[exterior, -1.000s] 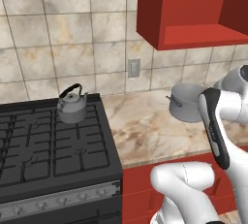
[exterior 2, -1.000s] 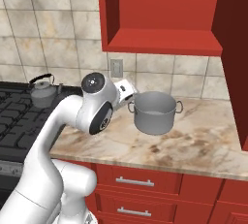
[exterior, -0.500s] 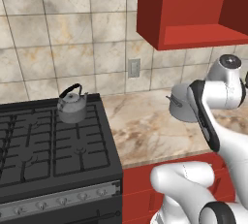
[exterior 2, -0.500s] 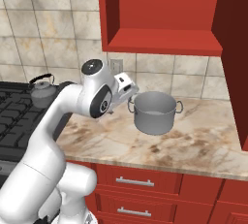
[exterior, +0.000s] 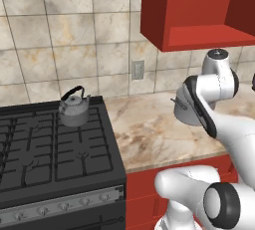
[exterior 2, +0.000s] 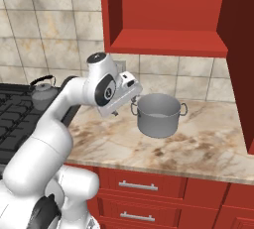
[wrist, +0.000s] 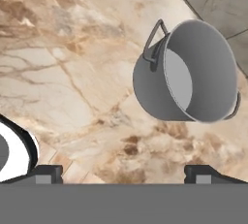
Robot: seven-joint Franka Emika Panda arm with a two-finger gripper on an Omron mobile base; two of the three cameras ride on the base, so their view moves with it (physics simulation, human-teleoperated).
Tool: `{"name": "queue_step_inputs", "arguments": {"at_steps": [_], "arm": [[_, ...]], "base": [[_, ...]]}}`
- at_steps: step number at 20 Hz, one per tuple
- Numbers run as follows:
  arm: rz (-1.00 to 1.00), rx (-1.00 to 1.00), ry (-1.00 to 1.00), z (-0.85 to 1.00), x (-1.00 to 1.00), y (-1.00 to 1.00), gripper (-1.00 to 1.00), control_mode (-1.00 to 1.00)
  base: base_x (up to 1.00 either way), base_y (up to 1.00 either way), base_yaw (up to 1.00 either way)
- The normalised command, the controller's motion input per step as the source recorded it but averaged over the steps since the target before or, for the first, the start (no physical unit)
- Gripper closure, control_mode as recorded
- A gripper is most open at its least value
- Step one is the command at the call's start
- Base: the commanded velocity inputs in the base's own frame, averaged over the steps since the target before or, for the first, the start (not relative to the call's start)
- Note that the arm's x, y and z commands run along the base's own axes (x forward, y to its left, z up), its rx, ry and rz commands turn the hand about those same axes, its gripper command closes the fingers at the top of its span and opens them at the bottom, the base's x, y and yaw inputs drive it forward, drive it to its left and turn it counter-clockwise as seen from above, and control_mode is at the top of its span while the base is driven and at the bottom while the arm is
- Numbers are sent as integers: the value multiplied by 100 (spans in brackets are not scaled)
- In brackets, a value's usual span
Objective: Pick the kettle from the cabinet and place it on a stove burner. Then pick the pot from the counter and place it on another stove burner. Finally, turn both burners on.
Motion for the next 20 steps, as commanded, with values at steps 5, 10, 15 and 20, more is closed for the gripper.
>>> {"name": "queue_step_inputs", "arguments": {"at_steps": [5, 10, 15, 20], "arm": [[0, -1, 3, -22, 4, -5, -100, -100], [0, 0, -1, -21, 4, -13, -100, -100], [0, 0, -4, -25, 0, -15, -100, -100], [0, 0, 0, -17, 9, -7, -100, -100]], "base": [[0, 0, 0], [0, 0, 0], [0, 0, 0], [0, 0, 0]]}}
